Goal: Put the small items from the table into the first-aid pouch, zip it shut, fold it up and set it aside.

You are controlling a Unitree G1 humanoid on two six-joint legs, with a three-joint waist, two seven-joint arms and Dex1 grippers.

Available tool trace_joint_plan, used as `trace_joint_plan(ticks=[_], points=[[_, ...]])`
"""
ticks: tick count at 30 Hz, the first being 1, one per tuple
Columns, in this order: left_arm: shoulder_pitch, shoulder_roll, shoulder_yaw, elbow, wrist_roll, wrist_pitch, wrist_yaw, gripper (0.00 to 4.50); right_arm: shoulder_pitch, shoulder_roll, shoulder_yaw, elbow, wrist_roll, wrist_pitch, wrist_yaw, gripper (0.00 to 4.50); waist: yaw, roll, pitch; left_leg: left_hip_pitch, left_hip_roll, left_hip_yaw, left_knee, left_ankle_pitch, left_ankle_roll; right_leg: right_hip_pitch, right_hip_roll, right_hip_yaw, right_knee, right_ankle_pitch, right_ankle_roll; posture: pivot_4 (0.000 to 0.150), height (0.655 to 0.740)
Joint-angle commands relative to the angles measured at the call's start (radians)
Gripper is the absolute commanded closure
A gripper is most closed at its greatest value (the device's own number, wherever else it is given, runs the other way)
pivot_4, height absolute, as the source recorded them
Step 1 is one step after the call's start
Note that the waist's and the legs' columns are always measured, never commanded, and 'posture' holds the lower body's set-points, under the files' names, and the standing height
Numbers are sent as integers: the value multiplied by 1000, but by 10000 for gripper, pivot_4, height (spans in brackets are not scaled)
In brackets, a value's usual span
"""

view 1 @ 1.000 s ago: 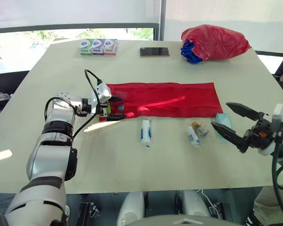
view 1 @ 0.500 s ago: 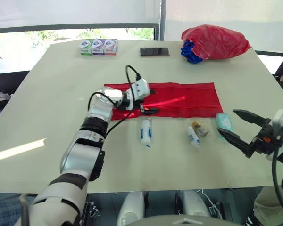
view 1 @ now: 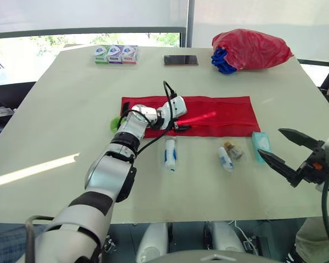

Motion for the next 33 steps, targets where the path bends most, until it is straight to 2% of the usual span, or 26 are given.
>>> trace_joint_plan(ticks=[1, 5, 6, 13, 20, 26, 33], points=[[-21, 6, 7, 2, -3, -27, -29, 24690, -6, -1, -31, -36, 20, -25, -13, 0, 0, 0, 0, 0, 0, 0, 0, 0, 0, 0, 0, 0, 0, 0, 0, 1500, 7400], [-4, 20, 2, -9, -8, -27, -107, 43427, -19, -6, -12, -31, 22, -24, -17, 0, 0, 0, 0, 0, 0, 0, 0, 0, 0, 0, 0, 0, 0, 0, 0, 1500, 7400], [0, 22, 3, -13, -8, -27, -114, 44626, -23, -7, -7, -30, 21, -23, -18, 0, 0, 0, 0, 0, 0, 0, 0, 0, 0, 0, 0, 0, 0, 0, 0, 1500, 7400], [41, 30, 9, -91, -38, 16, -217, 44626, -34, -5, 9, -33, 39, -17, -17, 0, -1, 0, 0, 0, 0, 0, 0, 0, 0, 0, 0, 0, 0, 0, 0, 1500, 7400], [141, 39, -6, -302, -84, 187, -307, 44626, -10, -5, 13, -52, 71, -13, -19, 0, -1, 0, 0, 0, 0, 0, 0, 0, 0, 0, 0, 0, 0, 0, 0, 1500, 7400], [212, 78, -14, -472, -94, 282, -328, 44626, 3, -11, 12, -78, 98, -10, -24, 0, -1, 0, 0, 0, 2, 0, 1, 0, 0, 0, 0, 0, 0, 0, 0, 1500, 7400], [197, 80, -6, -428, -95, 243, -287, 44626, 40, -26, 7, -72, 81, -31, 35, 0, 0, 0, 0, 0, 1, 0, 1, 0, 0, 0, 0, 0, 0, 0, 0, 1500, 7400]])
